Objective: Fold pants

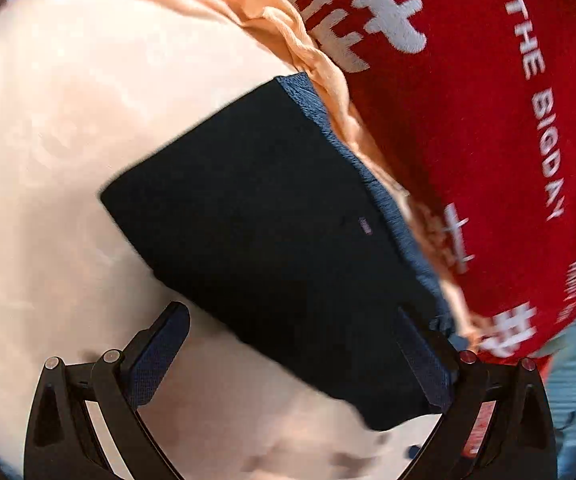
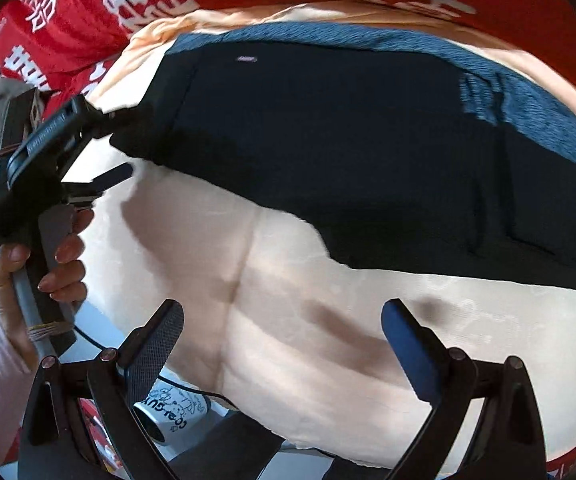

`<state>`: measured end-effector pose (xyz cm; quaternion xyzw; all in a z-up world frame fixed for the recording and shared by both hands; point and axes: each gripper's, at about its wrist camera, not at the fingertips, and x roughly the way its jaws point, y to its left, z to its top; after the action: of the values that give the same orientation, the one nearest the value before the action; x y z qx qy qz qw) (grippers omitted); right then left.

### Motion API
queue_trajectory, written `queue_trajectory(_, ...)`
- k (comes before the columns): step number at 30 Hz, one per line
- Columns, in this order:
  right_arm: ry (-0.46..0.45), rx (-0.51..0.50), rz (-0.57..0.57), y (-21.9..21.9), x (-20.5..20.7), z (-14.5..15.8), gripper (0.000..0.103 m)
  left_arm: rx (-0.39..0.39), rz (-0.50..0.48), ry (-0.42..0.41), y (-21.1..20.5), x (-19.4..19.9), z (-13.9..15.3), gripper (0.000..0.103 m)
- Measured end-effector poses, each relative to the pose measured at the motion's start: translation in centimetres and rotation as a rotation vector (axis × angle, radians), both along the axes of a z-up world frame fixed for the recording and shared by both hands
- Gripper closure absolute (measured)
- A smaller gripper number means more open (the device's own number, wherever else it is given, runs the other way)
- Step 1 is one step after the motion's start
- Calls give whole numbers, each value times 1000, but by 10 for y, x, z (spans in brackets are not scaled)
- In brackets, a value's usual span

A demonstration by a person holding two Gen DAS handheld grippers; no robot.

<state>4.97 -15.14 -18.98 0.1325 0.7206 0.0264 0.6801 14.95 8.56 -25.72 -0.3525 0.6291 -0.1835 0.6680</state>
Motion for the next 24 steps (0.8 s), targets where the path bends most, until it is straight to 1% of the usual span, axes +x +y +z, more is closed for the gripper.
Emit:
queue_trajectory(5, -7, 24, 9, 6, 4, 1, 3, -92, 101, 12, 4, 8, -11, 2)
queue_trajectory(7, -12, 31, 13, 7, 5, 2, 3, -98, 120, 17, 7, 10, -9, 2)
queue_trajectory(8, -12, 33, 13, 6, 5, 2, 3, -92, 120, 8, 5, 11, -3, 2)
queue_trajectory(9, -13, 32, 10, 5, 5, 3, 3, -84, 108, -25, 2, 12, 5, 2)
queue_trajectory(10, -14, 34, 5, 4, 4, 3, 3, -59, 73, -86, -3, 12, 15, 2)
queue_trajectory(11, -18, 38, 1, 3, 4, 4, 3, -31, 44, -124, -9, 13, 21, 2)
queue_trajectory(12, -25, 40, -3, 2, 4, 6, 3, 4, 15, -140, -12, 14, 23, 2)
queue_trajectory(13, -29, 36, -5, 1, 4, 7, 3, 41, -7, -125, -17, 16, 19, 2)
queue_trajectory(14, -31, 31, -5, -1, 5, 7, 3, 53, -11, -88, -19, 19, 10, 2)
queue_trajectory(16, -35, 20, -4, -4, 6, 10, 3, 36, 5, -20, -18, 25, -6, 2)
queue_trajectory(18, -52, 11, -1, -8, 9, 16, 3, 33, 27, -5, -17, 28, -4, 2)
queue_trajectory(19, -61, 7, 1, -10, 11, 19, 3, 54, 23, 9, -19, 30, -3, 4)
queue_trajectory(21, -87, -6, 3, -18, 18, 26, 3, 117, 31, -6, -23, 31, 2, 25)
queue_trajectory(22, -99, -13, 3, -22, 23, 30, 3, 164, 18, -17, -24, 31, 3, 46)
queue_trajectory(23, -110, -24, 4, -26, 29, 33, 3, 217, -5, -35, -27, 31, 5, 62)
queue_trajectory(24, -122, -38, 7, -32, 38, 38, 3, 267, -36, -59, -31, 30, 7, 63)
